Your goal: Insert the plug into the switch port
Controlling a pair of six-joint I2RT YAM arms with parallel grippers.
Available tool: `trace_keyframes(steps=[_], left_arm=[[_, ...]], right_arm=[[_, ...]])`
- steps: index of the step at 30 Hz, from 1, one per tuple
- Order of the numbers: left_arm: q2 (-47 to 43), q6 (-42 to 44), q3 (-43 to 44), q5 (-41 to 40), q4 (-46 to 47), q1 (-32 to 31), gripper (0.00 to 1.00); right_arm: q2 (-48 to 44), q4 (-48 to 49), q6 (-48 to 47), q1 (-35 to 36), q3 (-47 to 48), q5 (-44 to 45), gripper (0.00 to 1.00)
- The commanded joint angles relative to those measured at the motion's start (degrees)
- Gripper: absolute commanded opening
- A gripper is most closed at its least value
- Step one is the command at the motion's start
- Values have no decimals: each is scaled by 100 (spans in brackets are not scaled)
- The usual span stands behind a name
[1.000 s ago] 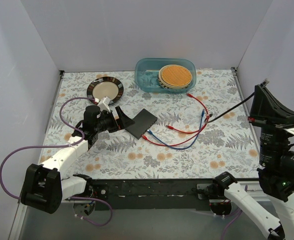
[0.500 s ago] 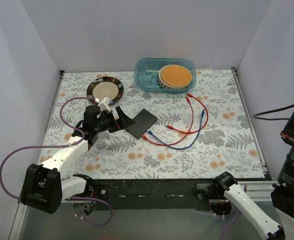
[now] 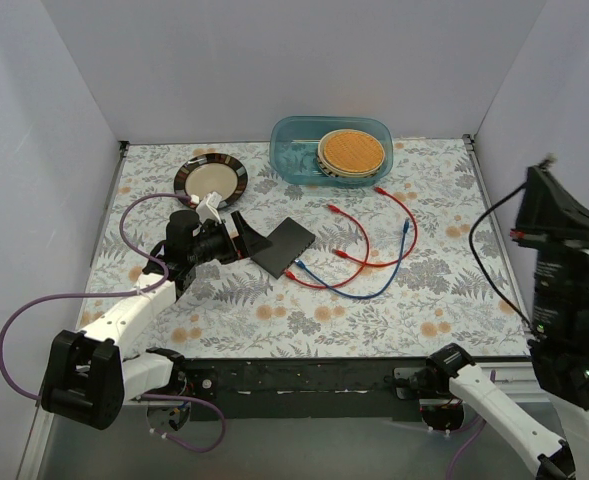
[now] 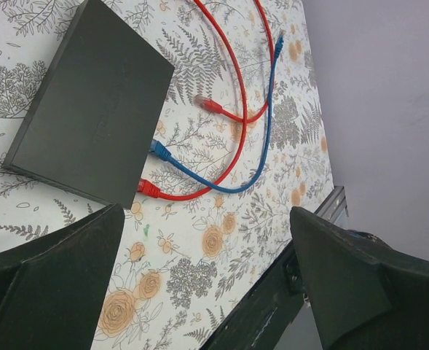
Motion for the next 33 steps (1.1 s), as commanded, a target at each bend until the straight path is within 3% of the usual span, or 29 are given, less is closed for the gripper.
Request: trace_keyframes(steps=[1, 5, 9, 14, 22, 27, 33], left_arm=[[-171, -9, 156, 215, 117, -28, 98], [-171, 26, 164, 242, 100, -19, 98], [-110, 44, 173, 303, 135, -19, 98], [-39, -192, 86, 400, 415, -28, 98], [163, -527, 6, 944, 1215, -211, 98], [619, -396, 190, 1033, 1374, -765, 98], [1216, -308, 524, 1085, 1505, -1363, 87]], right_arm=[[697, -1240, -11, 0, -617, -396, 1], [1241, -1645, 261, 0, -1374, -783, 1], [1717, -1847, 403, 0, -2050, -1747, 1], [2506, -1408, 658, 0, -2894, -3163, 1], [3738, -1286, 526, 9, -2825, -5510, 1], [3555, -619, 710, 0, -3027, -5934, 1], [3501, -572, 790, 0, -2984, -6180, 1]])
